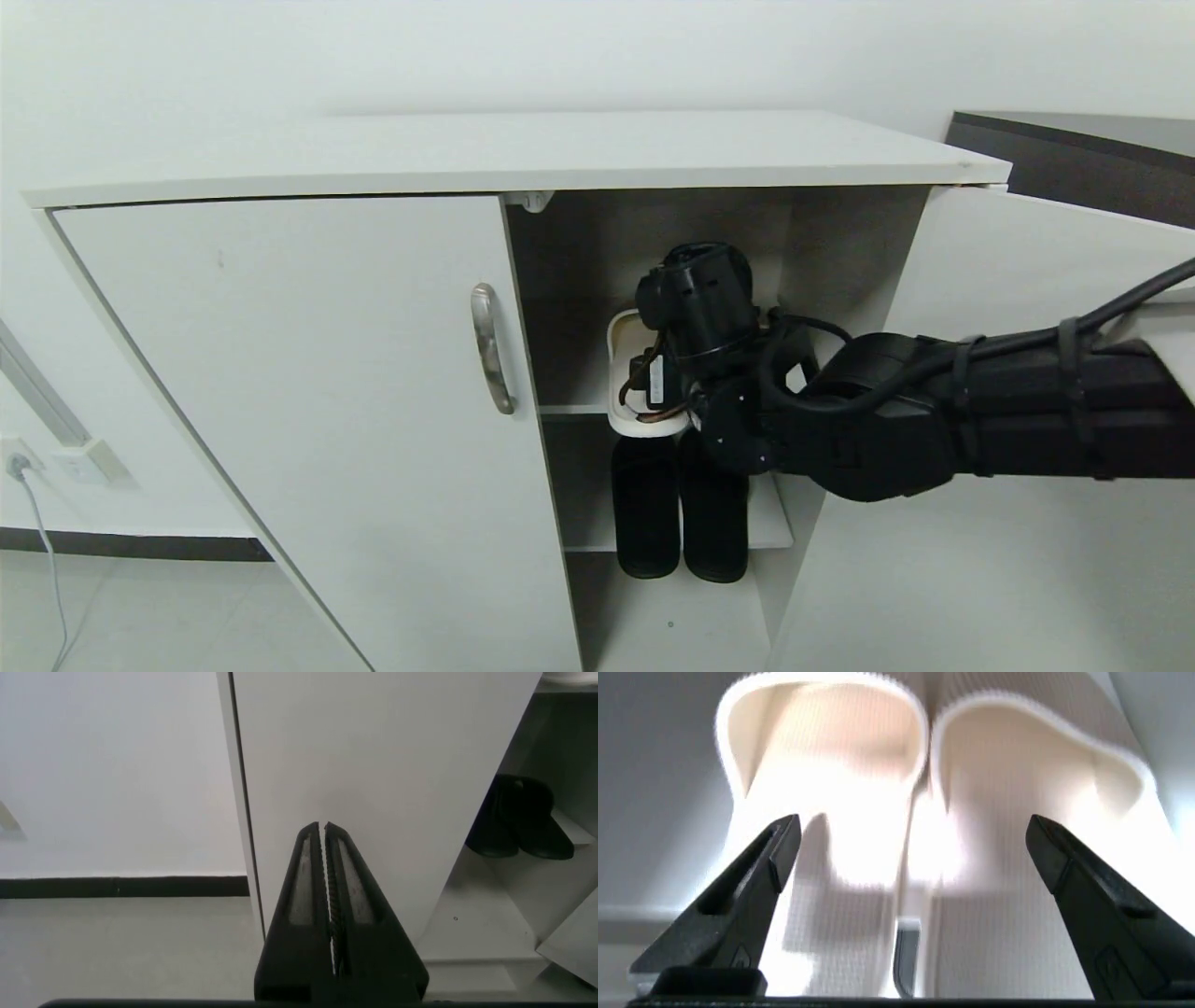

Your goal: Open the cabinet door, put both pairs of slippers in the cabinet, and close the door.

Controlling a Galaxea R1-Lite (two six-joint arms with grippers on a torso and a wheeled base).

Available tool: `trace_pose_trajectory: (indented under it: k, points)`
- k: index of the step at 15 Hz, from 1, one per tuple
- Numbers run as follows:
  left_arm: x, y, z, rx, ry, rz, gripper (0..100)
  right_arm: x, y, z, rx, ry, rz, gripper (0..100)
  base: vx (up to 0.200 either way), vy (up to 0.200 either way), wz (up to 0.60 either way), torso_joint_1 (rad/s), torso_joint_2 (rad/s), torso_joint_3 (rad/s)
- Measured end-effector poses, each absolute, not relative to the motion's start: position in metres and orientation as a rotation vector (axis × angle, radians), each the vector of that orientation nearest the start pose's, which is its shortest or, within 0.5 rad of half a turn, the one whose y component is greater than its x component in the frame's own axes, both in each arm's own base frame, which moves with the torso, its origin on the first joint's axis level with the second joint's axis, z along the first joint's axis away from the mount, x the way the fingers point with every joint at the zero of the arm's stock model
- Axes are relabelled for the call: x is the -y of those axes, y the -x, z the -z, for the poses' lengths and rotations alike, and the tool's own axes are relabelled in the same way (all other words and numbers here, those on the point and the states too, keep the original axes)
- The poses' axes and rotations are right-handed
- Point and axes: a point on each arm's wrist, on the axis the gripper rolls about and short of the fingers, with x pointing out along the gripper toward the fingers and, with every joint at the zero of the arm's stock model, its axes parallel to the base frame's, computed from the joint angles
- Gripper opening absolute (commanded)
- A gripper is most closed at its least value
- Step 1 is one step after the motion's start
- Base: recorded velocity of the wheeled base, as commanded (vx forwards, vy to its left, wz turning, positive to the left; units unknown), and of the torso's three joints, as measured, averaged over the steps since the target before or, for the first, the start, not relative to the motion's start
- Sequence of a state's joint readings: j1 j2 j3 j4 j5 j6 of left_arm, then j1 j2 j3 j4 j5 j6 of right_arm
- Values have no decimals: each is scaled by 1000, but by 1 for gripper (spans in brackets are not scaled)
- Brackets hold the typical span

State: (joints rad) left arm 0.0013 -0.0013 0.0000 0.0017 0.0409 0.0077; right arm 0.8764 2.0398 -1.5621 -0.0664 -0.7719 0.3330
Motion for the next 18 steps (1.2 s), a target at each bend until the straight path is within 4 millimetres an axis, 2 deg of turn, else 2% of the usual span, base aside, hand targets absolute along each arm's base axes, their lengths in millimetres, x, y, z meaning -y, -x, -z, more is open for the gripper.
trace_pose_trajectory:
  k: [8,9,13,18]
  points:
    - [-1,23,-75,-1,-8,-42,0,-270,-218,-205,-254,-81,-182,100,0,0,0,0,0,0]
    - [-1,23,-75,-1,-8,-42,0,-266,-210,-204,-250,-87,-205,0,0,0,0,0,0,0]
    - [-1,23,-75,-1,-8,-44,0,-263,-187,-203,-240,-86,-266,0,0,0,0,0,0,0]
    - [-1,23,-75,-1,-8,-44,0,-263,-177,-203,-240,-79,-292,0,0,0,0,0,0,0]
